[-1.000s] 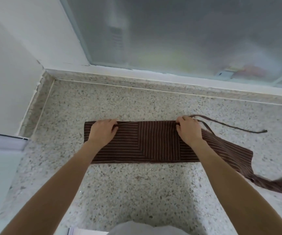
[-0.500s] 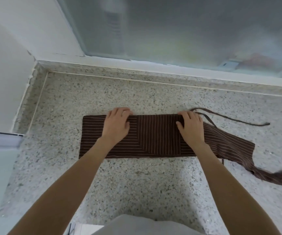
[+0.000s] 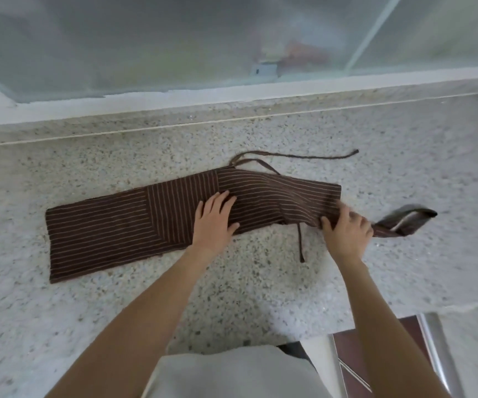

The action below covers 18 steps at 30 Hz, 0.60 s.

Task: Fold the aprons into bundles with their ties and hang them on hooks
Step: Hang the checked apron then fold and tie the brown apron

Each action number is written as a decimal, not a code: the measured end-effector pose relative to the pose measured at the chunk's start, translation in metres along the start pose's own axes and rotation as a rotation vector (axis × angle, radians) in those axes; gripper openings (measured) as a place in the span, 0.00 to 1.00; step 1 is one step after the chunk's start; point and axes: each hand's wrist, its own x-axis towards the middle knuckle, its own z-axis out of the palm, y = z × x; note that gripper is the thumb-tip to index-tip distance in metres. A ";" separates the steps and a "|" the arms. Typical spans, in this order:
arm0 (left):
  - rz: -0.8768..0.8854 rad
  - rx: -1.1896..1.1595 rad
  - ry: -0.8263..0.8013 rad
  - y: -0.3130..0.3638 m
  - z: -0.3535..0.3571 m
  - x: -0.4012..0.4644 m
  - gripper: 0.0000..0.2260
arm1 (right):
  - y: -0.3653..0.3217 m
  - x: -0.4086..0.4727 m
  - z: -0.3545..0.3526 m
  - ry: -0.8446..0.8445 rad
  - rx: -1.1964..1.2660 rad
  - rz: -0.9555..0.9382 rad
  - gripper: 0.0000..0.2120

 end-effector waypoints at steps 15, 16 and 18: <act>-0.003 0.103 -0.064 0.003 -0.002 -0.025 0.24 | 0.035 0.052 0.007 -0.022 -0.008 -0.384 0.19; 0.056 0.131 -0.035 0.013 0.001 -0.024 0.23 | 0.036 0.049 0.009 0.007 -0.009 -0.399 0.20; 0.088 0.148 -0.054 0.032 0.011 -0.016 0.26 | 0.039 0.044 0.012 0.022 -0.024 -0.413 0.21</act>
